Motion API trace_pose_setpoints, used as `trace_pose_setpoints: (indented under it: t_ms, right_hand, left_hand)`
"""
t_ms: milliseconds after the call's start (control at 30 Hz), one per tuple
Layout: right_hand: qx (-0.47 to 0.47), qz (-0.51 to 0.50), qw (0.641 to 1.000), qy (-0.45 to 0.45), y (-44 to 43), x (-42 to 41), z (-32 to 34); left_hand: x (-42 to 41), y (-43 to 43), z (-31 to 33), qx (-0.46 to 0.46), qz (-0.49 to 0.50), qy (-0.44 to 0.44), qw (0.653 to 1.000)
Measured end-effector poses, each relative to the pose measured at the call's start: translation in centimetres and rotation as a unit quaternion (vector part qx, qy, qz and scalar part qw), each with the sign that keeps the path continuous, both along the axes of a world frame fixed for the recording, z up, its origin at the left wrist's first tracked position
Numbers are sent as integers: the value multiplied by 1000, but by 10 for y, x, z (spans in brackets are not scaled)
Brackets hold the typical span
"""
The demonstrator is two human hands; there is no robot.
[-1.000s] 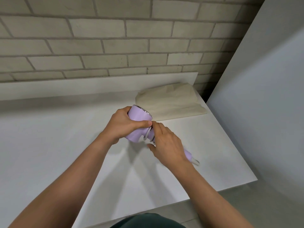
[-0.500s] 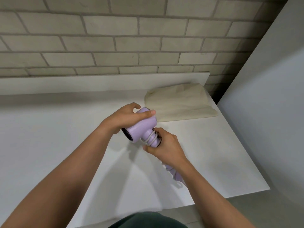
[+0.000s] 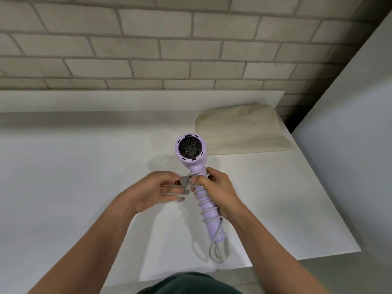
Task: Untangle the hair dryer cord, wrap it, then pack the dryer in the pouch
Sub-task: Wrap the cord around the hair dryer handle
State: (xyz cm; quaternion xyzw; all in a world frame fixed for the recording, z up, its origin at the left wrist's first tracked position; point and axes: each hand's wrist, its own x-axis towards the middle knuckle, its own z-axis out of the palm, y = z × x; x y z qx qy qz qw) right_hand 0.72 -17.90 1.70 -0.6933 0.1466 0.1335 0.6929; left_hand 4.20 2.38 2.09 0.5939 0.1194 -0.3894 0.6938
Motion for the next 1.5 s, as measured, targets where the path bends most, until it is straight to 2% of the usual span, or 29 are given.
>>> trace_pose_setpoints:
  t_ms: [100,233,367,533,667,900,1133,1267,1500]
  right_hand:
    - [54,-2,998,31,7,1,-7]
    - [71,13,997,33,23,2,-14]
    - [47,32,998,37,31,5,-22]
    - [1,70,997,39,36,2,-29]
    - [-107,114,987,-21,38,8,-27]
    - [-186,126,971,-83,41,26,-32]
    - [-141,82,983,-86,42,26,-40]
    - [-41,64,996,-51,36,25,-43]
    - [31,65,997,-7,23,22,-55]
  left_hand:
    - [-3,1,-15,-87,48,16,995]
    - [-7,-2,-27,-107,59,1,993]
    - [-9,-1,-31,-134,125,54,982]
    - [-11,7,-34,-101,118,61,986]
    - [-10,12,-35,-69,124,23,990]
    - [3,8,-33,-51,159,-21,986]
    - [8,5,-30,27,190,-92,977]
    - [10,4,-32,54,182,-115,975]
    - [10,11,-45,93,91,-125,984]
